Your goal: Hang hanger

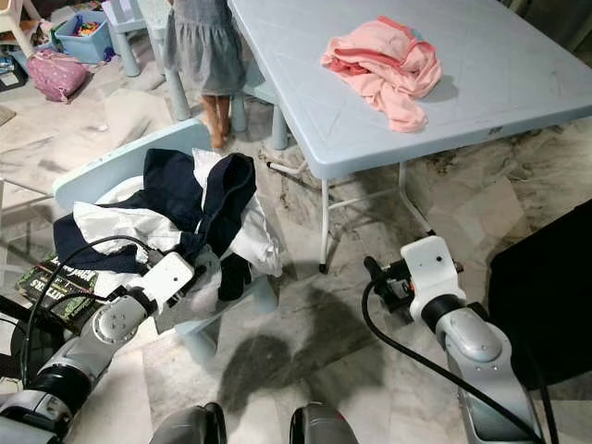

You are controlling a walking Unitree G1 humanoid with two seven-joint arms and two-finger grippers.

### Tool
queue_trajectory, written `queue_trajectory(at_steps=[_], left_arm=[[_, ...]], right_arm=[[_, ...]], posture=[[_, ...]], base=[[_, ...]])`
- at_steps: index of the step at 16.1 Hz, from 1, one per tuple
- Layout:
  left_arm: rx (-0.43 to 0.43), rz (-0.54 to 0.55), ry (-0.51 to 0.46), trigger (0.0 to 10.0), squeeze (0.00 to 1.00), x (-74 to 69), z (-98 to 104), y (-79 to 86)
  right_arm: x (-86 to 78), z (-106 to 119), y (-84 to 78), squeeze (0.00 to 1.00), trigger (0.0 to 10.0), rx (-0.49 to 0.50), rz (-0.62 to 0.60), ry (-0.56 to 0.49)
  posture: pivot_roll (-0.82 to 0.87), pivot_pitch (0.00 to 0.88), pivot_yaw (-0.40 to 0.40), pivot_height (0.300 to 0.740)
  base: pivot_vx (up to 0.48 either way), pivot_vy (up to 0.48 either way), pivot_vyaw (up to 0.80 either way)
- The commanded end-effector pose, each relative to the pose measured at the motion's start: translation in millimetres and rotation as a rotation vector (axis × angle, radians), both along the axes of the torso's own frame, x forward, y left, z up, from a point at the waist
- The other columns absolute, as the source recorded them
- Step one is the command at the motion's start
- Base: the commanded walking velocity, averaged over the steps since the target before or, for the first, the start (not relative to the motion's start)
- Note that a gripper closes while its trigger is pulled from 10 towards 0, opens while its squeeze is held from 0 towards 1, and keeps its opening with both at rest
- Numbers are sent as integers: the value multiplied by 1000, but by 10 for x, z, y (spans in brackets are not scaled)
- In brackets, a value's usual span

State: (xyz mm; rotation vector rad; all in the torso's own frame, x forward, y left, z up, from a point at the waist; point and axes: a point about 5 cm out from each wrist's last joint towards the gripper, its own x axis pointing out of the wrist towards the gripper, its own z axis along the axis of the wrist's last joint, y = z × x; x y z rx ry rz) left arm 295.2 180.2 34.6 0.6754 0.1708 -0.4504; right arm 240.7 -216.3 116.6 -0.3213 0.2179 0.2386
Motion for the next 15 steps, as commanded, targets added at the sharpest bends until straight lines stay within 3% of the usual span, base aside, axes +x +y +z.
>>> queue_trajectory(at_steps=[1,6,11,15], left_arm=[[-33,20,25,0,0,2,-14,37],[-100,58,27,0,0,5,4,71],[-349,181,50,0,0,42,117,67],[-385,187,38,0,0,-20,170,33]], right_arm=[[35,-19,5,0,10000,-2,-10,-3],[98,-17,38,0,10000,3,-6,-19],[140,-21,42,0,10000,5,-8,-31],[179,-37,99,0,10000,18,1,-36]], posture=[[-163,131,-36,740],[-151,116,-37,740],[-135,102,-36,740],[-119,100,-34,740]], base=[[0,0,0],[0,0,0],[0,0,0],[0,0,0]])
